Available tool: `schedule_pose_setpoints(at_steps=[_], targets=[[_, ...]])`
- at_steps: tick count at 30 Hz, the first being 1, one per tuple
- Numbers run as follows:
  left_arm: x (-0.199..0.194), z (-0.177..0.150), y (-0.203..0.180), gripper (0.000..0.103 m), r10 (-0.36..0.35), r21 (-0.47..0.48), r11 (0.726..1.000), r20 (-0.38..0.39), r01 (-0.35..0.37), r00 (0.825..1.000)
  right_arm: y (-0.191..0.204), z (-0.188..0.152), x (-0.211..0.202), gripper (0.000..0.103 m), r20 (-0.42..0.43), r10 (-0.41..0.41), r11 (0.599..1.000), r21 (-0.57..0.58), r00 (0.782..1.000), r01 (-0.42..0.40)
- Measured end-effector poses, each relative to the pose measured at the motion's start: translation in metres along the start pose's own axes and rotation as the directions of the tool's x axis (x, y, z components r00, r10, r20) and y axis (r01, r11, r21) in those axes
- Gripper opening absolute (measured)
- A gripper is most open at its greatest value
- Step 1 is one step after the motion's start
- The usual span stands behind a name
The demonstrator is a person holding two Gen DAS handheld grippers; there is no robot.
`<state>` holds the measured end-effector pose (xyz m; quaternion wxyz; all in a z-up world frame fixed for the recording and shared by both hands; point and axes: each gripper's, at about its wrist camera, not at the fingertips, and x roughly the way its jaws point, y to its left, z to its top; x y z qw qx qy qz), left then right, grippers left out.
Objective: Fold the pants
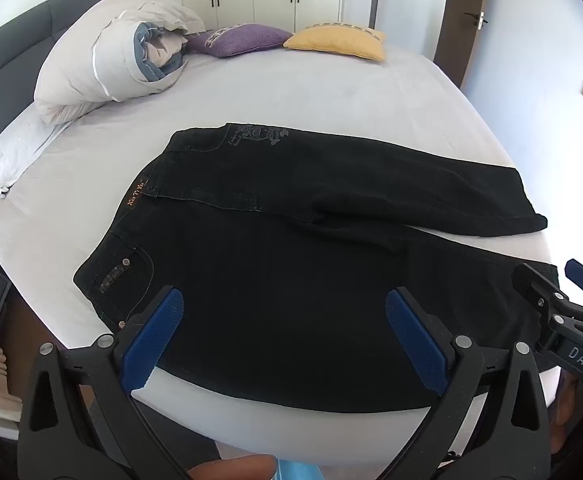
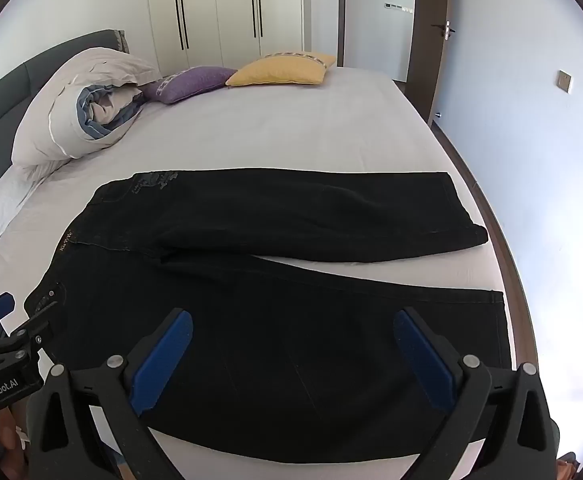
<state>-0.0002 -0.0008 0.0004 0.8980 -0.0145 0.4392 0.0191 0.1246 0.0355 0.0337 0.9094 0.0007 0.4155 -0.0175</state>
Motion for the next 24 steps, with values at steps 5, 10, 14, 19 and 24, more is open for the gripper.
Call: schedule_pose_setpoints(at_steps=[5,10,14,19,24], targets=[[0.0003,-0.0008,-0.0022,0.103,-0.003,-0.001,1.000,0.001,0.003,1.000,0.0011,0.0002,-0.0002,0.103,0.000,0.000,1.000,0.000,1.000,0.000],[0.0001,-0.0015,0.0008,0.103,0.001,-0.002,1.000,0.001,-0.001,1.000,0.0019,0.0003,-0.0004,0.103,0.001,0.000,1.000,-0.001,1.000,0.000],[-0.0014,-0.0017,0.0003,0.103,0.002,-0.001,1.000,-0.001,-0.002,1.000,0.0020,0.0005,-0.0005,0.103,0.000,0.001,1.000,0.001,1.000,-0.001],[-0.0012,-0.0013,0.0005,0.103,0.001,-0.003,1.000,-0.002,-0.001,1.000,0.0026,0.0006,-0.0014,0.103,0.002,-0.003,1.000,-0.001,1.000,0.003],[-0.0013,-0.0015,0.0020,0.103,0.004,-0.004,1.000,-0.004,-0.004,1.000,0.0025,0.0015,-0.0007,0.103,0.005,-0.003,1.000,0.001,1.000,0.003]])
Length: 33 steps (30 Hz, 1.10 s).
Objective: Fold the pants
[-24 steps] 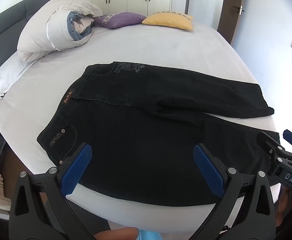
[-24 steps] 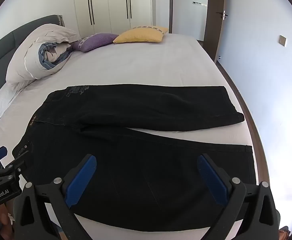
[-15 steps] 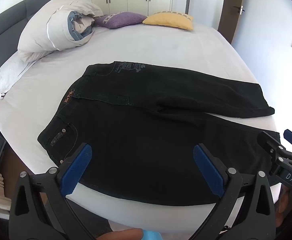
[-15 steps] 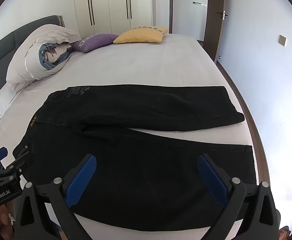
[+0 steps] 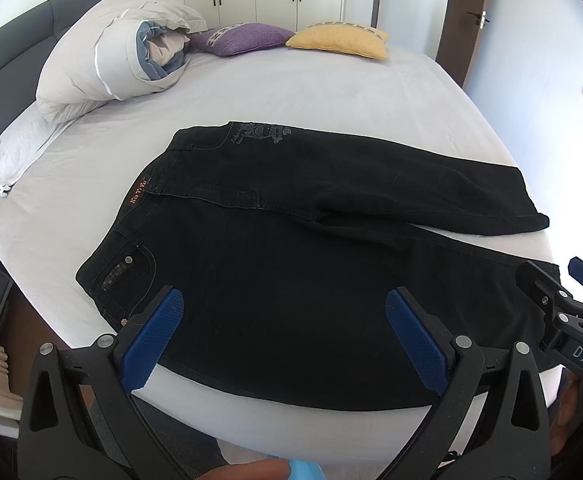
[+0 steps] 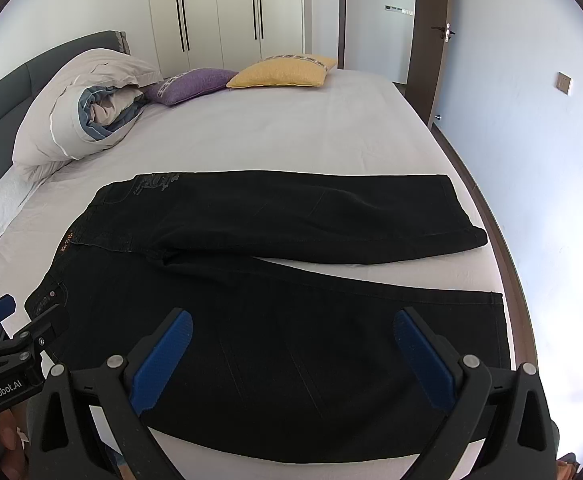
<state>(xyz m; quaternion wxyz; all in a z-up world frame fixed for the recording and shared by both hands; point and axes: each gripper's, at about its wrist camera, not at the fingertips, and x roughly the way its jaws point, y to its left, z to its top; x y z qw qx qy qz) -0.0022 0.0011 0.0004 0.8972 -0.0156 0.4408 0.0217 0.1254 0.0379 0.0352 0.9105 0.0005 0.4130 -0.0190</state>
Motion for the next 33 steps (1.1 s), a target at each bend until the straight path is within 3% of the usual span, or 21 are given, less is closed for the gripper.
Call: schedule_pose_setpoints(at_steps=[33], targets=[[0.002,-0.005,0.015,0.103,0.002,-0.011,1.000,-0.003,-0.002,1.000,0.003,-0.003,-0.002,0.103,0.000,0.000,1.000,-0.002,1.000,0.000]])
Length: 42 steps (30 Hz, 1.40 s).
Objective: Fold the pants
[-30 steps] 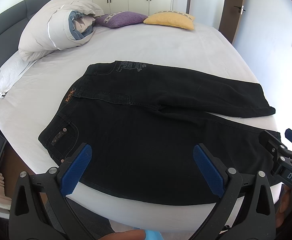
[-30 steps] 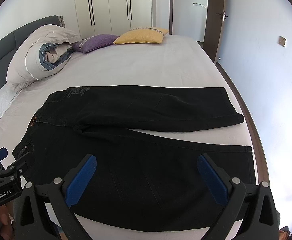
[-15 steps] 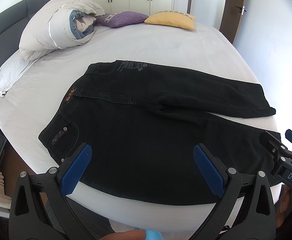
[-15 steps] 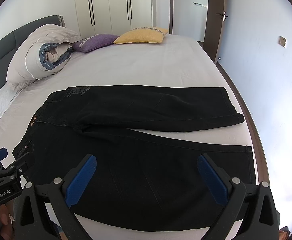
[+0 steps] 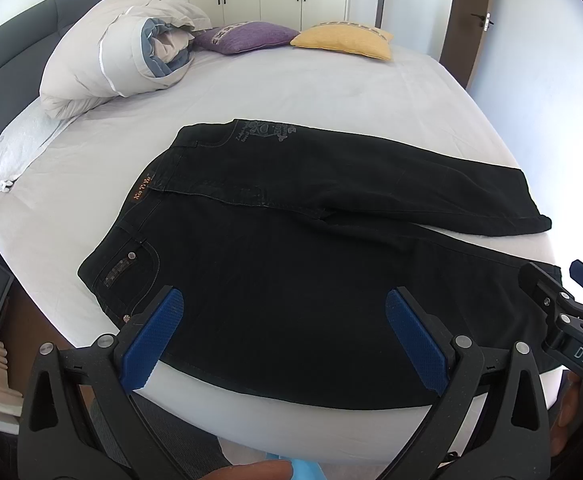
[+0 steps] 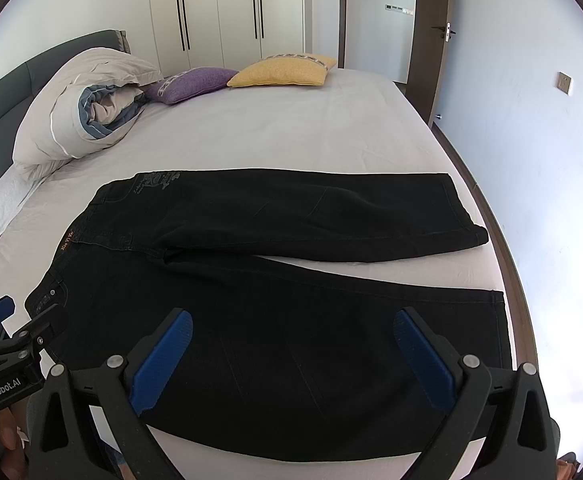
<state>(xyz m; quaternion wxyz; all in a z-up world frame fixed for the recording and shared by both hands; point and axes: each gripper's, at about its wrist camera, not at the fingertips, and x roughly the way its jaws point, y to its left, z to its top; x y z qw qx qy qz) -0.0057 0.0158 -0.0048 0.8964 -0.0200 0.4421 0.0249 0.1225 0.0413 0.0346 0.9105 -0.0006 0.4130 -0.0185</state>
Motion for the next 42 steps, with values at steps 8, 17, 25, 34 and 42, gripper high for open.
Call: schedule_pose_setpoints(at_steps=[8,17,25,34,42], targets=[[0.000,0.000,0.000,0.103,0.000,0.001,1.000,0.000,0.000,1.000,0.000,0.000,0.001,0.103,-0.002,0.001,1.000,0.000,1.000,-0.001],[0.000,-0.001,0.001,0.103,0.003,-0.002,1.000,-0.001,-0.003,1.000,0.000,-0.002,0.001,0.103,-0.001,0.002,1.000,0.000,1.000,-0.002],[-0.001,-0.001,0.001,0.103,0.006,-0.002,1.000,0.001,-0.006,1.000,0.001,-0.003,0.001,0.103,-0.004,0.003,1.000,0.000,1.000,-0.003],[0.002,-0.001,0.004,0.103,0.002,-0.024,1.000,-0.011,-0.002,1.000,0.003,-0.004,0.001,0.103,-0.005,0.002,1.000,-0.003,1.000,-0.002],[0.020,0.009,0.040,0.103,-0.341,-0.329,0.891,-0.032,0.312,0.940,0.004,-0.006,0.008,0.103,-0.009,0.020,1.000,-0.015,1.000,-0.020]])
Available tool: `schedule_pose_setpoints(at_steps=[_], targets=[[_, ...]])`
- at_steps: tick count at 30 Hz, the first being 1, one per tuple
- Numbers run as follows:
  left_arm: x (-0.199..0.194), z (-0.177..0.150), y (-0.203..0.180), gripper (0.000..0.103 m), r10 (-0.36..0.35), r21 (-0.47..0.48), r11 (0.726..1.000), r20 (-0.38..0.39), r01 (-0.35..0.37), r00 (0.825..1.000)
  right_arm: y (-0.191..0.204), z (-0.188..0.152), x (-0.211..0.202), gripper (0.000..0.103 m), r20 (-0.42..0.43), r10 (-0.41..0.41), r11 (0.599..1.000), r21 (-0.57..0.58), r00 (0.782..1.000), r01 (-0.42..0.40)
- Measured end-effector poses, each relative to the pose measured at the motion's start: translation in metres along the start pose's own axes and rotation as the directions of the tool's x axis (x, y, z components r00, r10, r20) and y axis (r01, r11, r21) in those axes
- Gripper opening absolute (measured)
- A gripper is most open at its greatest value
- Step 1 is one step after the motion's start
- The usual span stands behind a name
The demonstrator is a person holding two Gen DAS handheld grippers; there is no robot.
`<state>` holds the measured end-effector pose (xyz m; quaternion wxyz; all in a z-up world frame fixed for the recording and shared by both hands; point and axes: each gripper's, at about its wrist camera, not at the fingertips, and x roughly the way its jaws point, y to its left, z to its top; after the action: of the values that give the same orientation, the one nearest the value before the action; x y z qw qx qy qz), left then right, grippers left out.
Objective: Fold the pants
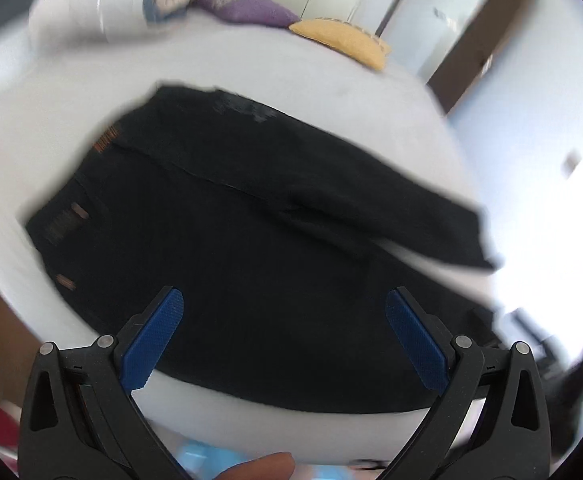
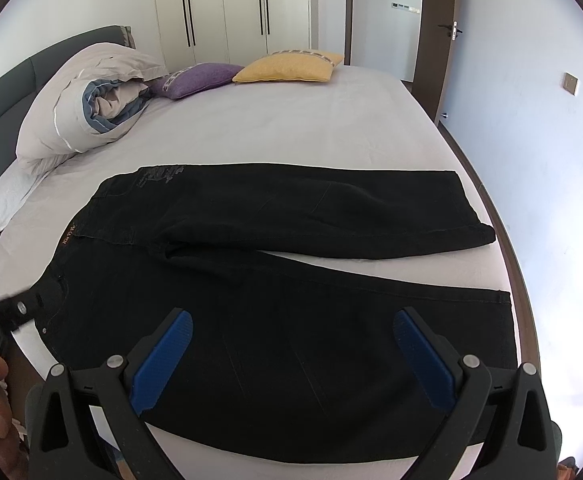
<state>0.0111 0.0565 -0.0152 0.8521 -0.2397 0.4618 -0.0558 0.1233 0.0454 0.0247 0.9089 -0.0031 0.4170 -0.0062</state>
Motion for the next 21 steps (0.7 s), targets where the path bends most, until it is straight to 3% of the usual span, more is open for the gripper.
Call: schedule_pose_setpoints(at_steps=[1,3,4,7,10,12,15,17,21], targets=[[0.002,0.007,0.012,0.103,-0.092,-0.103,0.991,-0.004,0.092,0.996,-0.001,0.001,0.002,0.103,0.003,0.009,1.000,-0.003,1.000,-0.009],[0.007,0.025,0.037,0.103,-0.235,-0.290,0.927,0.043,0.237,0.971,-0.004,0.005,0.005,0.103,0.008,0.033,0.999,-0.006,0.999,-0.033],[0.008,0.032,0.043,0.103,-0.236,-0.320,0.915,0.071,0.247,0.969,-0.006,0.008,0.006,0.103,0.009,0.051,0.999,-0.006,0.999,-0.051],[0.011,0.065,0.047,0.103,-0.168,-0.305,0.931,0.130,0.201,0.977,-0.011,0.021,0.012,0.103,0.014,0.153,0.988,-0.015,0.988,-0.153],[0.015,0.106,0.050,0.103,-0.180,-0.271,0.934,0.208,0.234,0.961,-0.014,0.043,0.023,0.103,-0.001,0.299,0.953,-0.044,0.954,-0.299],[0.026,0.144,0.047,0.103,-0.141,-0.191,0.966,0.171,0.173,0.975,-0.013,0.056,0.029,0.103,-0.009,0.352,0.933,-0.078,0.936,-0.352],[0.043,0.191,0.050,0.103,-0.132,-0.094,0.985,0.155,0.148,0.979,-0.012,0.079,0.041,0.103,-0.009,0.404,0.898,-0.186,0.915,-0.398],[0.062,0.228,0.064,0.103,-0.073,-0.135,0.987,0.125,0.090,0.989,-0.013,0.096,0.054,0.102,-0.017,0.417,0.878,-0.252,0.909,-0.407],[0.105,0.294,0.115,0.103,-0.122,-0.289,0.945,0.111,0.150,0.986,-0.019,0.128,0.094,0.092,-0.067,0.447,0.856,-0.260,0.892,-0.448]])
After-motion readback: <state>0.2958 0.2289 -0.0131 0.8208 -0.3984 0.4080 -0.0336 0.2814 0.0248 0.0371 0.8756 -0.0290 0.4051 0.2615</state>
